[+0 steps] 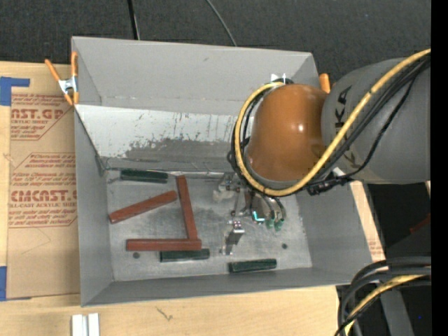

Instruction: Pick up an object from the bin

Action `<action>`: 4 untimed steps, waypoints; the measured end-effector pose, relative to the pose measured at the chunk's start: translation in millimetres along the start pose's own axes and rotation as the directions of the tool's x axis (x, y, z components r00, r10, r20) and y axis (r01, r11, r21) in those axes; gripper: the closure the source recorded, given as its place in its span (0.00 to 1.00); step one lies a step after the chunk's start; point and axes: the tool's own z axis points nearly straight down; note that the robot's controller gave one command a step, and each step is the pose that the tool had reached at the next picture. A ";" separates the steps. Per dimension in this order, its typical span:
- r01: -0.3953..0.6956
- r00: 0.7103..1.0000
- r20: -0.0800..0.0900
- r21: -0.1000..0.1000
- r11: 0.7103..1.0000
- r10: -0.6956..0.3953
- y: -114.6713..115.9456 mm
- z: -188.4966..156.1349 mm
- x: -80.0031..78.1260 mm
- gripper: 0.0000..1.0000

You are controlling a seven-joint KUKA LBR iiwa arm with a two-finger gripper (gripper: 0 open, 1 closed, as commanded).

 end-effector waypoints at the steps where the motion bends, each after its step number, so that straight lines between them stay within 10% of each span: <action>1: -0.001 1.000 0.008 -0.001 1.000 0.001 -0.3 -3.7 -1.8 0.00; 2: 0.062 0.998 0.015 0.001 0.998 -0.062 14.6 37.9 -9.5 0.00; 3: 0.176 0.984 0.019 0.003 0.984 -0.176 32.4 96.1 -8.2 1.00; 4: 0.176 0.984 0.021 0.002 0.984 -0.176 32.5 96.0 -8.6 1.00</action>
Offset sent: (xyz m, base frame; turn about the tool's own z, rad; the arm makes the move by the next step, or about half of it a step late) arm 0.0159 0.0395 -0.1094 -0.1633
